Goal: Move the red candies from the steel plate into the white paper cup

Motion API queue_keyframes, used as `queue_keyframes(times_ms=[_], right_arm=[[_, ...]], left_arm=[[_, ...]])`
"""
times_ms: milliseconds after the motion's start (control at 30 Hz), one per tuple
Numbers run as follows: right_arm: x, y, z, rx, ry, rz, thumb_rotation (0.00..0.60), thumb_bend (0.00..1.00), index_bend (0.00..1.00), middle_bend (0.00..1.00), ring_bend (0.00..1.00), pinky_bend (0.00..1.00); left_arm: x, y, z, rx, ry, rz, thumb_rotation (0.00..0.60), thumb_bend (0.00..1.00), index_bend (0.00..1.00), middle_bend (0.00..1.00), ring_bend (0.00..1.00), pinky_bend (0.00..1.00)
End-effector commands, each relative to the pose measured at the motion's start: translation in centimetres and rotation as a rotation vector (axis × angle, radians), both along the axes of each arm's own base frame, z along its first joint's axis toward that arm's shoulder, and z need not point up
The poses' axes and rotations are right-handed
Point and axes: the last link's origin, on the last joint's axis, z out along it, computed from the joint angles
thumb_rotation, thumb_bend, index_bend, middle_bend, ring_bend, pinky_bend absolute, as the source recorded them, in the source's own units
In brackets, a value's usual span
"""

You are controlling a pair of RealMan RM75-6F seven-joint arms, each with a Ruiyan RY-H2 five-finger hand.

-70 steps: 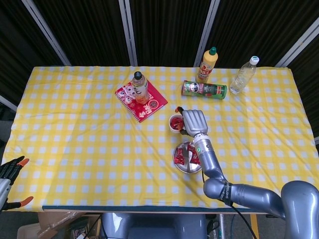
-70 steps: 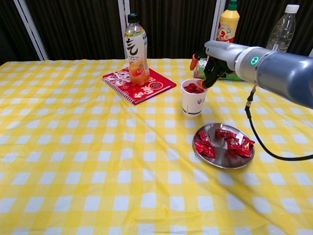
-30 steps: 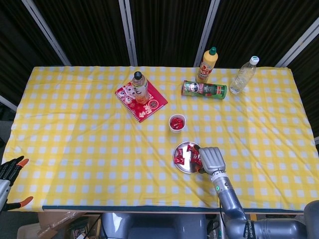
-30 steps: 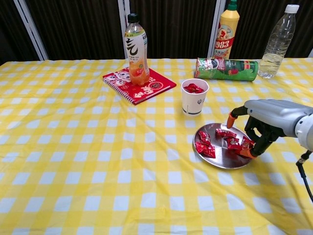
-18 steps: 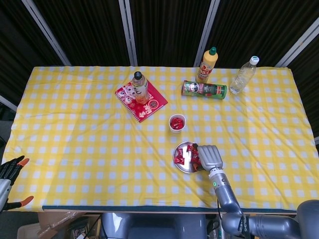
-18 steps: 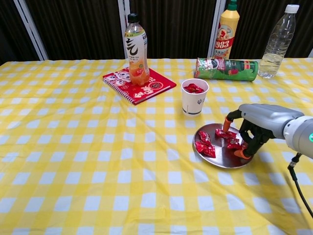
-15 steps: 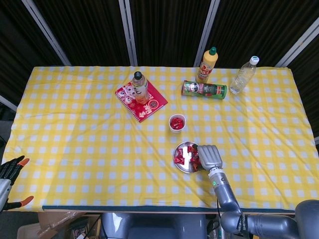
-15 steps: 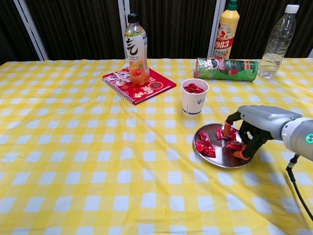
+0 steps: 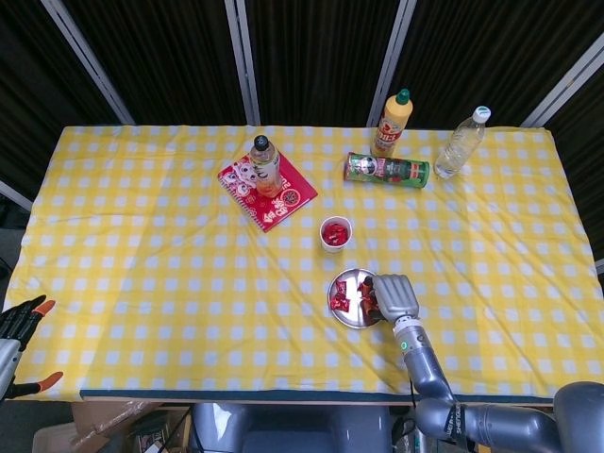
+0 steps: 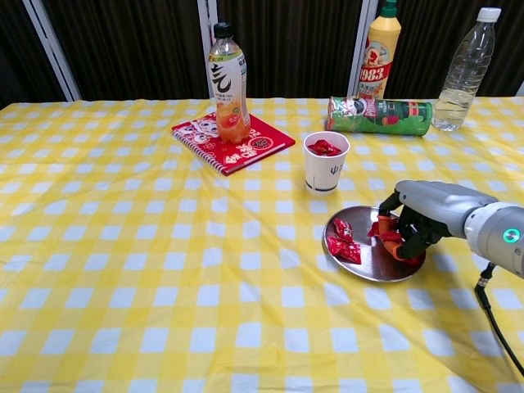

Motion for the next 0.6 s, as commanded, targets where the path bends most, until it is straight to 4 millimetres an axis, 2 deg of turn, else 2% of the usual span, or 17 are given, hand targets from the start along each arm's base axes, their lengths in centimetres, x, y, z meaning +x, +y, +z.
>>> queue_keyframes(times_ms=[33,233,433,600], right_arm=[[0.2,0.0,0.3,-0.008,-0.011,0.007,0.600,0.59,0.60,0.79,0.83,1.00],[1.2,0.2,1.3,-0.024,-0.032,0.035,0.600,0.59,0.60,0.79,0.83,1.00],[3.3,0.1,3.5,-0.062,-0.073,0.081,0.600,0.59,0.60,0.79,0.83,1.00],[5.2,-0.9,5.3,-0.102,-0.108,0.107,0.600,0.59,0.60,0.79,0.83,1.00]], left_arm=[[0.0,0.0,0.0,0.000,-0.001,-0.001,0.600,0.07,0.00,0.00,0.00,0.00],[0.0,-0.1,0.0,-0.001,-0.002,-0.002,0.600,0.07,0.00,0.00,0.00,0.00],[0.0,-0.1,0.1,-0.002,-0.006,-0.007,0.600,0.07,0.00,0.00,0.00,0.00],[0.2,-0.1,0.0,-0.004,-0.007,-0.009,0.600,0.07,0.00,0.00,0.00,0.00]])
